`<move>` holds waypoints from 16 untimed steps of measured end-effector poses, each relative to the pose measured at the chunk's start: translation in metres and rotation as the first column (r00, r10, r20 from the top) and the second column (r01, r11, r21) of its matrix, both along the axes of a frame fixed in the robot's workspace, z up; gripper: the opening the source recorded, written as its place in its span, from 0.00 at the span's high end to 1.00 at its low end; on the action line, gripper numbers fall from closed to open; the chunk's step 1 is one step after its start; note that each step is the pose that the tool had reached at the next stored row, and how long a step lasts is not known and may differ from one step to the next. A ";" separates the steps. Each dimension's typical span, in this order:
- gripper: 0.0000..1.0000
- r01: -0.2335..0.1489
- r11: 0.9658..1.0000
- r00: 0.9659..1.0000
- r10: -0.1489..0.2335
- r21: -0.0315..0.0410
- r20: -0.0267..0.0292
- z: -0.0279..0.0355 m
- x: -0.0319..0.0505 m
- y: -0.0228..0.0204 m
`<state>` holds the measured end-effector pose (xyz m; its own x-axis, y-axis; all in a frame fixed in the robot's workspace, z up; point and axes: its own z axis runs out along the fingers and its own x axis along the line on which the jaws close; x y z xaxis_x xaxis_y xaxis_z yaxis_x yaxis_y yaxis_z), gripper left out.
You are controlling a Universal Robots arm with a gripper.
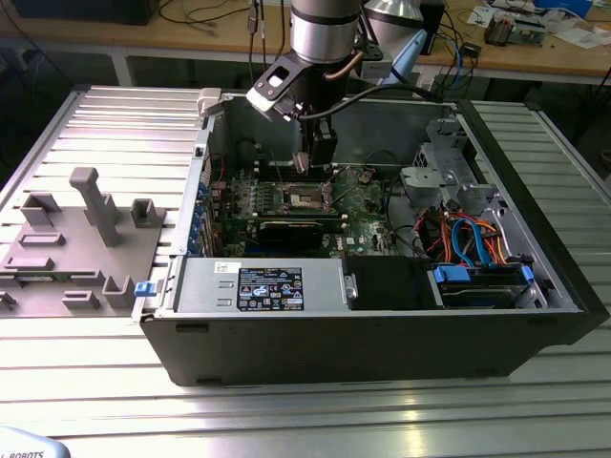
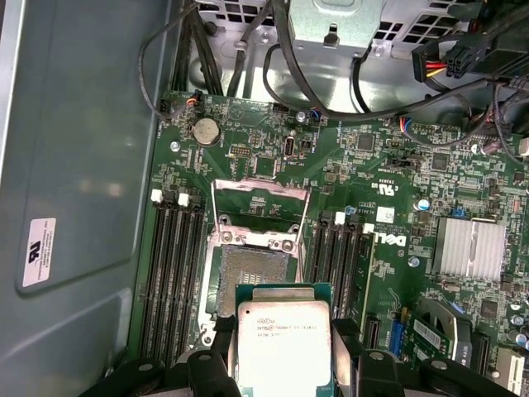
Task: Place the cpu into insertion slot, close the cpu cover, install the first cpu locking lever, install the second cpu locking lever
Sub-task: 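Place the cpu into insertion slot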
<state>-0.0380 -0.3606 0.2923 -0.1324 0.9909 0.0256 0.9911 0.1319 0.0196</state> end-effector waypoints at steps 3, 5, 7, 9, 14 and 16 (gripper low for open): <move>0.45 0.000 1.000 1.000 0.000 0.000 0.000 -0.0007 0.0000 0.0000; 0.45 0.000 1.000 1.000 0.000 0.000 0.000 -0.0013 0.0000 0.0000; 0.45 0.000 1.000 1.000 0.000 0.000 0.000 -0.0016 0.0000 0.0000; 0.45 0.000 1.000 1.000 0.000 0.000 0.000 -0.0027 0.0000 0.0000; 0.45 0.000 1.000 1.000 0.000 0.000 0.000 -0.0044 0.0000 0.0000; 0.45 0.000 1.000 1.000 0.000 0.000 0.000 -0.0047 0.0000 0.0000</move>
